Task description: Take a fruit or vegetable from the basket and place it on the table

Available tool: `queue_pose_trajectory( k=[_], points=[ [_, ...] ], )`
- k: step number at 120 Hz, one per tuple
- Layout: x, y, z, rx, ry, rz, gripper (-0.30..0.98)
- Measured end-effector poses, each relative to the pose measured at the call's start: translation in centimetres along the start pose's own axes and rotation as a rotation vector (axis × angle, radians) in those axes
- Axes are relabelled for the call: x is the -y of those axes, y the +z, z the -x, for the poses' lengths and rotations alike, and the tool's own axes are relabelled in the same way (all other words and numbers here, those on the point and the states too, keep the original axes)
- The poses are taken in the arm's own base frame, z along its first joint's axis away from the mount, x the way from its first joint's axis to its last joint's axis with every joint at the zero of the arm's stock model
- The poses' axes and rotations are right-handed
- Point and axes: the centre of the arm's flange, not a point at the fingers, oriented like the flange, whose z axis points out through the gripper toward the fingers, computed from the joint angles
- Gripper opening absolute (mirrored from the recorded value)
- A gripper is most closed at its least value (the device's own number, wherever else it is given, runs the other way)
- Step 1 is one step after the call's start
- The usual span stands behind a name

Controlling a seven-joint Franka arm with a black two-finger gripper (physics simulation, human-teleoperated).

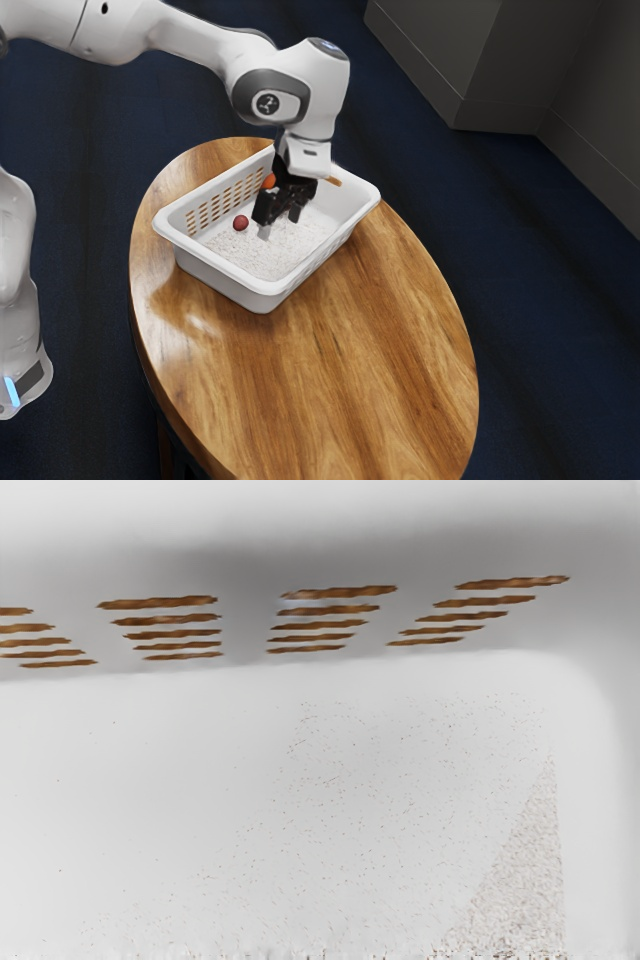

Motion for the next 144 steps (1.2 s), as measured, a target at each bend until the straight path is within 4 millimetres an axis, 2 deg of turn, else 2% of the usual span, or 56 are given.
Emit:
queue_pose_trajectory(
  k=[18,45,81,115,144],
  points=[
    [-0.8,0.3,1.9,-0.023,0.004,0.000,0.68],
    [-0.8,1.0,4.9,-0.042,-0.012,0.016,0.68],
    [-0.5,1.0,5.0,-0.054,-0.031,0.004,0.68],
    [1.0,1.5,6.1,-0.059,-0.171,-0.003,0.68],
    [0.8,2.4,6.5,-0.052,-0.266,0.011,0.68]
  ],
)
